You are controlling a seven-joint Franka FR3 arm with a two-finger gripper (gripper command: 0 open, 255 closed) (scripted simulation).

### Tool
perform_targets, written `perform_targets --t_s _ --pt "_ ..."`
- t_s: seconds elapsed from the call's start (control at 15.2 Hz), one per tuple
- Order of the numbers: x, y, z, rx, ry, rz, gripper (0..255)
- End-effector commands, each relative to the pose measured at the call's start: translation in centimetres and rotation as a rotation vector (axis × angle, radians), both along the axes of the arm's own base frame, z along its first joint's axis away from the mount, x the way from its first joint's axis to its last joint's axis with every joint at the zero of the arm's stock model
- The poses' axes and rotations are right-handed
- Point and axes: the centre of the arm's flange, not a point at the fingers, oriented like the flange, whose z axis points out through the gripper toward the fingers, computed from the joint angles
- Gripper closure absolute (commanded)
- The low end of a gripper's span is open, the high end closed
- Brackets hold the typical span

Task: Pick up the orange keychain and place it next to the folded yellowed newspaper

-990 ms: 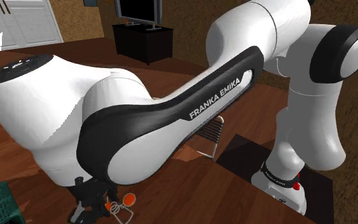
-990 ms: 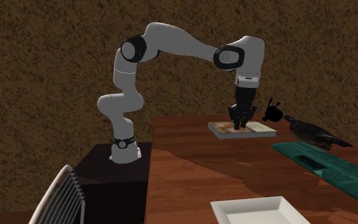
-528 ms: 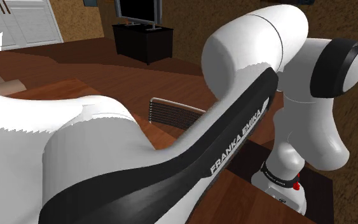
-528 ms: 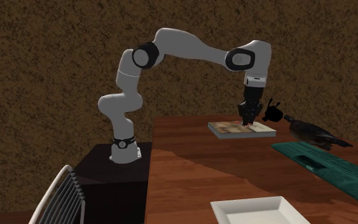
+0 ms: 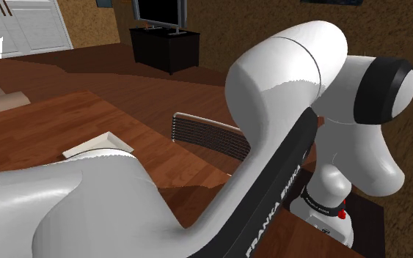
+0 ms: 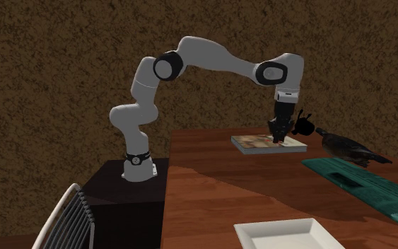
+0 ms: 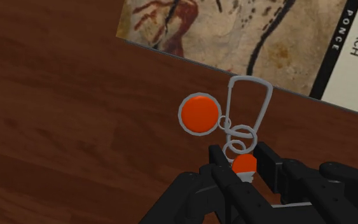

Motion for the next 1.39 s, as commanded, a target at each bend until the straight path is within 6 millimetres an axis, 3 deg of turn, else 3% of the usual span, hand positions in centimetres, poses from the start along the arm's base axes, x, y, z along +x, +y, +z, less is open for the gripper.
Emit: perform_targets --t_s 0.0,0.59,1.12,1.19,1.32 --pt "0.1 0.0 -1.1 0.0 0.0 0.0 255" --pt "0.1 0.0 -6.2 0.0 0.0 0.0 255" --pt "0.1 0.0 -6.2 0.0 0.0 0.0 255" --pt "0.1 0.0 -6.2 0.0 0.0 0.0 0" --pt "0.1 0.0 -6.2 0.0 0.0 0.0 0"
